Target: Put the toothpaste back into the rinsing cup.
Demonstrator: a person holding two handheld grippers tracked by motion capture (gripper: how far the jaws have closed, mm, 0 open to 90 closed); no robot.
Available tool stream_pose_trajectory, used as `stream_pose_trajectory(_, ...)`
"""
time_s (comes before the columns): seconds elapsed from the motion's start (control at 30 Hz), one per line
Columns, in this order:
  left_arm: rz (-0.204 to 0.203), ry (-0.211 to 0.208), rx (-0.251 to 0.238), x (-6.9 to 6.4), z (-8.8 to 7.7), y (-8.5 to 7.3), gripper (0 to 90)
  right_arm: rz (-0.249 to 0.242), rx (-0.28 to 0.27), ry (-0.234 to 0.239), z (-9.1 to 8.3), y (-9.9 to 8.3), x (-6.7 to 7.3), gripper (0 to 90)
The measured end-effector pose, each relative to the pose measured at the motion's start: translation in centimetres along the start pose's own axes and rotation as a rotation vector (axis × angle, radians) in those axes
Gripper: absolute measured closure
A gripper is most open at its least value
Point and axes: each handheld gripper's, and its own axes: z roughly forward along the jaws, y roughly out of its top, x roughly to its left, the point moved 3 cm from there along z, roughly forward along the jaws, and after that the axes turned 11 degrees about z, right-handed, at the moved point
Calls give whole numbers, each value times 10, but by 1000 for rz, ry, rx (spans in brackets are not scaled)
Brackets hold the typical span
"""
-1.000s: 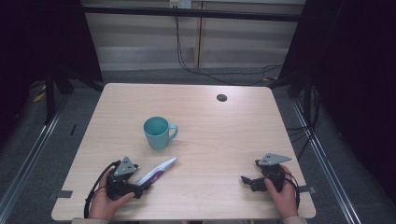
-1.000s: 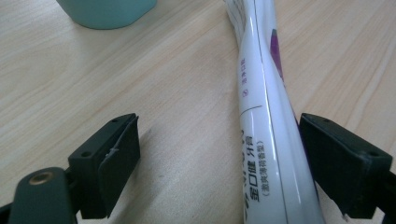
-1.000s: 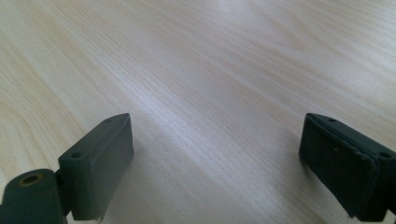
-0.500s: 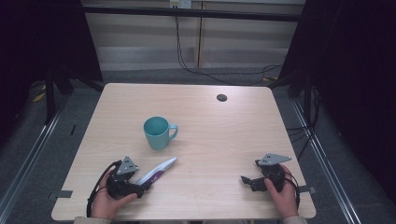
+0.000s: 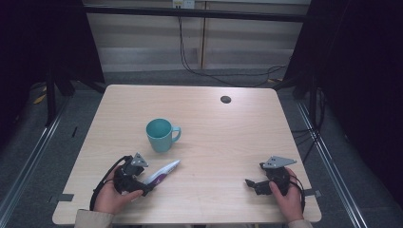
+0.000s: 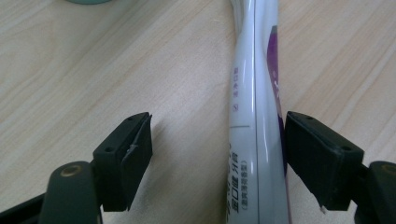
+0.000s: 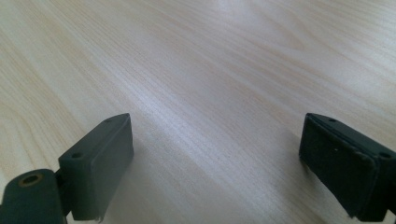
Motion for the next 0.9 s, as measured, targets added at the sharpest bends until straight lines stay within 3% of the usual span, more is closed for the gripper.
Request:
stream_pose_trajectory(0.47,31,-34,87,-1,6,30,302,1,0,1,0,0,0,94)
stream_pose_trajectory(0.9,42,-41,134,1,9,41,347,1,-1,5,0,0,0,94)
